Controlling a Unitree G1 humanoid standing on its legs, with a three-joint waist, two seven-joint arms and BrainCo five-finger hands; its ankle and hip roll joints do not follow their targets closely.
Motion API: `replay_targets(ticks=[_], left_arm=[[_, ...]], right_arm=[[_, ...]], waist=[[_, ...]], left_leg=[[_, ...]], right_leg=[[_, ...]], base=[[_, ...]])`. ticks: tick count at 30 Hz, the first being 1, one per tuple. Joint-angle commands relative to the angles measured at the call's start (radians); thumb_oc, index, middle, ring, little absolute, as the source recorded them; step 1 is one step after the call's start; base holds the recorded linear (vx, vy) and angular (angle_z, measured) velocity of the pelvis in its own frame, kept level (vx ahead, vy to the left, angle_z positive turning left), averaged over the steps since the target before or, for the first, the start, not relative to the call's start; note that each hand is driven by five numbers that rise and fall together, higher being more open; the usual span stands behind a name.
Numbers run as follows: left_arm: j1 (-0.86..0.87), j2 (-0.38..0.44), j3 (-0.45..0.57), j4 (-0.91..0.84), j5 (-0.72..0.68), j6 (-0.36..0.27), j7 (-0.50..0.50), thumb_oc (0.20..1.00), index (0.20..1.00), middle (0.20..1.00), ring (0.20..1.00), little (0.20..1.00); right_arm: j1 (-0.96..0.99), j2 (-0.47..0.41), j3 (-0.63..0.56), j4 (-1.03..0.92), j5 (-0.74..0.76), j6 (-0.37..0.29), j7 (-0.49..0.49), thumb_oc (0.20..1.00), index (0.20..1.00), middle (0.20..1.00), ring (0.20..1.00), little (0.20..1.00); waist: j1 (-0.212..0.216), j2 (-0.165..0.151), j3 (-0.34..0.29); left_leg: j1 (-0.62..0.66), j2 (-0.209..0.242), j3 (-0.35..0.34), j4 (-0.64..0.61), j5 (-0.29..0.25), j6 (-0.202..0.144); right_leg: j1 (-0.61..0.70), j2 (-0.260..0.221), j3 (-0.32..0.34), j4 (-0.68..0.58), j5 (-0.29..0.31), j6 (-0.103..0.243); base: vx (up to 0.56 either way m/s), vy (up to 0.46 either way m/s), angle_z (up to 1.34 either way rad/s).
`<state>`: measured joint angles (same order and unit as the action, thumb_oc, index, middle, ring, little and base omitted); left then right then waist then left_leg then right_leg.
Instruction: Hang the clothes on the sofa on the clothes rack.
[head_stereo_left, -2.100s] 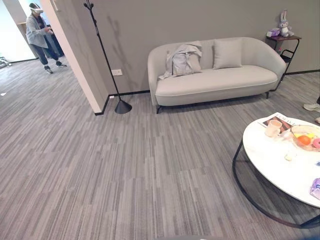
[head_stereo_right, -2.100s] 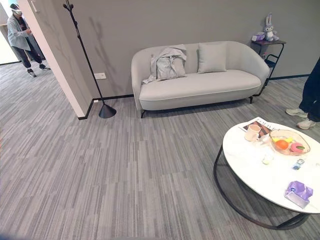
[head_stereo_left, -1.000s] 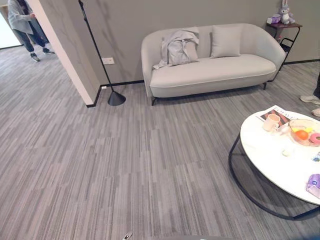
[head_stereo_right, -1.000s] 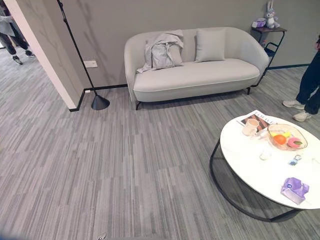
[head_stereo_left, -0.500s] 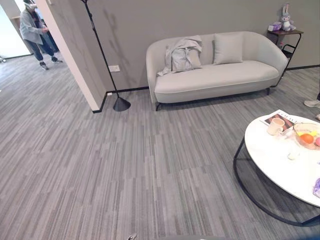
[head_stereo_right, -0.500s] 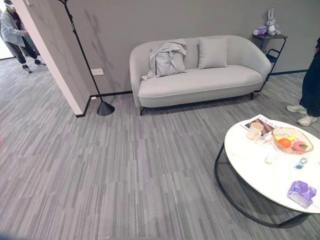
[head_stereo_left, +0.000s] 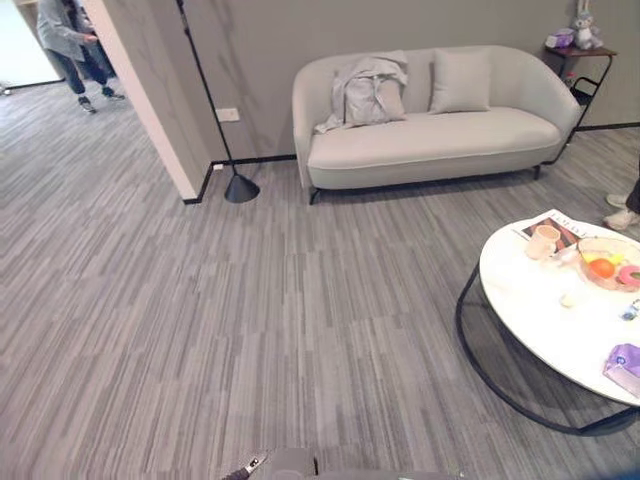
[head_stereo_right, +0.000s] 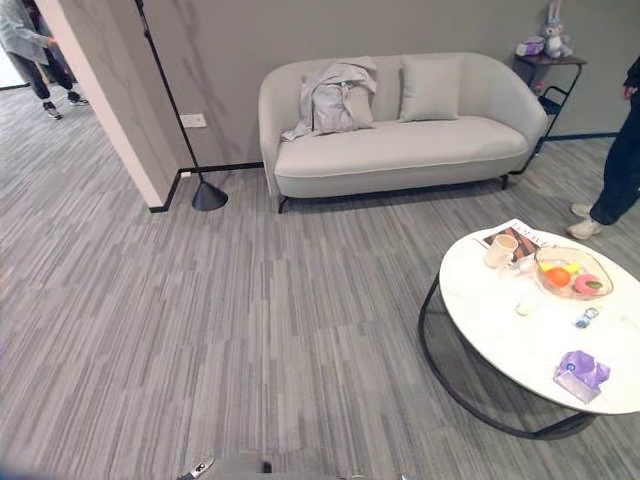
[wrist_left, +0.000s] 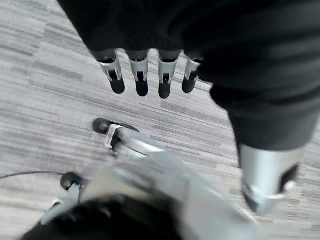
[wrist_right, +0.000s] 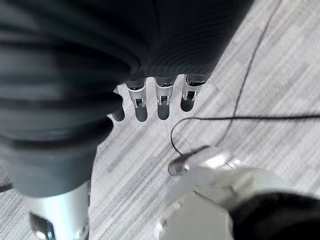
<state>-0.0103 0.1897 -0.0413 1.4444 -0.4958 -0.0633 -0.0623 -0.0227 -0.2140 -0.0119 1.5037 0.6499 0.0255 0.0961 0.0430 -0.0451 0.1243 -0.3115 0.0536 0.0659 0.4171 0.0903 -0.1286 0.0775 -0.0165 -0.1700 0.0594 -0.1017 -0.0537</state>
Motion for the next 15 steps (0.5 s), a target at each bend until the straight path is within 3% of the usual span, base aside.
replay_targets(ticks=[1,5,9,10,11,12,13,14,15], left_arm=[[-0.021,-0.067,-0.001,0.026,-0.024,0.001,0.001,1.000,1.000,1.000,1.000,1.000],[-0.005,-0.067,0.016,0.046,-0.052,-0.002,0.003,1.000,1.000,1.000,1.000,1.000],[0.032,-0.044,0.077,0.064,-0.051,-0.005,0.006,1.000,1.000,1.000,1.000,1.000],[0.033,-0.034,0.090,0.066,-0.051,-0.006,0.010,1.000,1.000,1.000,1.000,1.000],[0.035,-0.021,0.094,0.076,-0.044,-0.008,0.016,1.000,1.000,1.000,1.000,1.000],[0.029,-0.011,0.100,0.072,-0.042,-0.007,0.015,1.000,1.000,1.000,1.000,1.000],[0.029,-0.005,0.102,0.068,-0.046,-0.010,0.018,1.000,1.000,1.000,1.000,1.000],[0.009,0.004,0.071,0.030,-0.037,-0.016,0.022,1.000,1.000,1.000,1.000,1.000],[-0.003,0.009,0.059,0.009,-0.034,-0.021,0.033,1.000,1.000,1.000,1.000,1.000]], right_arm=[[-0.019,-0.028,-0.011,0.014,0.031,0.000,0.001,1.000,1.000,1.000,1.000,1.000],[-0.040,-0.024,0.001,-0.010,0.040,-0.013,-0.011,1.000,1.000,1.000,1.000,1.000],[-0.035,-0.017,-0.002,0.000,0.009,-0.009,-0.001,1.000,1.000,1.000,1.000,1.000],[-0.034,-0.014,-0.010,0.004,0.005,-0.007,0.002,1.000,1.000,1.000,1.000,1.000],[-0.025,-0.010,-0.020,0.016,0.005,-0.008,0.002,1.000,1.000,1.000,1.000,1.000],[-0.026,-0.012,-0.024,0.016,-0.003,-0.005,0.003,1.000,1.000,1.000,1.000,1.000],[-0.019,-0.009,-0.022,0.023,-0.010,-0.004,0.010,1.000,1.000,1.000,1.000,1.000],[-0.030,-0.015,-0.011,0.006,-0.042,-0.014,0.007,1.000,1.000,1.000,1.000,1.000],[-0.043,-0.020,-0.007,-0.015,-0.048,-0.017,0.002,1.000,1.000,1.000,1.000,1.000]], waist=[[0.039,0.040,0.027],[0.091,0.050,0.040],[0.127,0.043,-0.008],[0.134,0.032,-0.019],[0.143,0.006,-0.035],[0.143,-0.001,-0.043],[0.149,-0.017,-0.054],[0.160,-0.034,-0.063],[0.157,-0.018,-0.059]], left_leg=[[-0.004,-0.018,-0.039,-0.229,0.057,0.070],[-0.063,-0.045,-0.060,-0.497,0.127,0.038],[-0.046,-0.018,-0.021,-0.501,0.165,0.055],[-0.045,-0.016,-0.022,-0.477,0.190,0.060],[-0.053,-0.027,-0.024,-0.449,0.191,0.065],[-0.050,-0.029,-0.017,-0.418,0.182,0.076],[-0.054,-0.043,0.002,-0.380,0.163,0.088],[-0.009,-0.087,0.048,-0.349,0.072,0.150],[0.023,-0.093,0.051,-0.345,0.040,0.168]], right_leg=[[0.132,0.014,0.021,-0.147,0.024,0.043],[0.223,0.035,0.096,-0.122,-0.065,0.037],[0.303,0.026,0.168,-0.124,-0.116,0.051],[0.319,0.014,0.177,-0.114,-0.123,0.056],[0.330,-0.008,0.182,-0.091,-0.120,0.073],[0.314,-0.024,0.169,-0.057,-0.105,0.089],[0.299,-0.048,0.158,-0.009,-0.051,0.113],[0.215,-0.103,0.110,0.250,0.181,0.204],[0.157,-0.125,0.080,0.371,0.270,0.224]], base=[[0.34,0.071,-0.32],[0.49,0.060,-0.46],[0.66,0.128,-0.52],[0.52,0.107,-0.85],[0.65,0.135,-1.01],[0.65,0.137,-1.17],[0.82,0.243,-0.93],[0.83,0.305,-0.69],[0.77,0.353,-0.49]])
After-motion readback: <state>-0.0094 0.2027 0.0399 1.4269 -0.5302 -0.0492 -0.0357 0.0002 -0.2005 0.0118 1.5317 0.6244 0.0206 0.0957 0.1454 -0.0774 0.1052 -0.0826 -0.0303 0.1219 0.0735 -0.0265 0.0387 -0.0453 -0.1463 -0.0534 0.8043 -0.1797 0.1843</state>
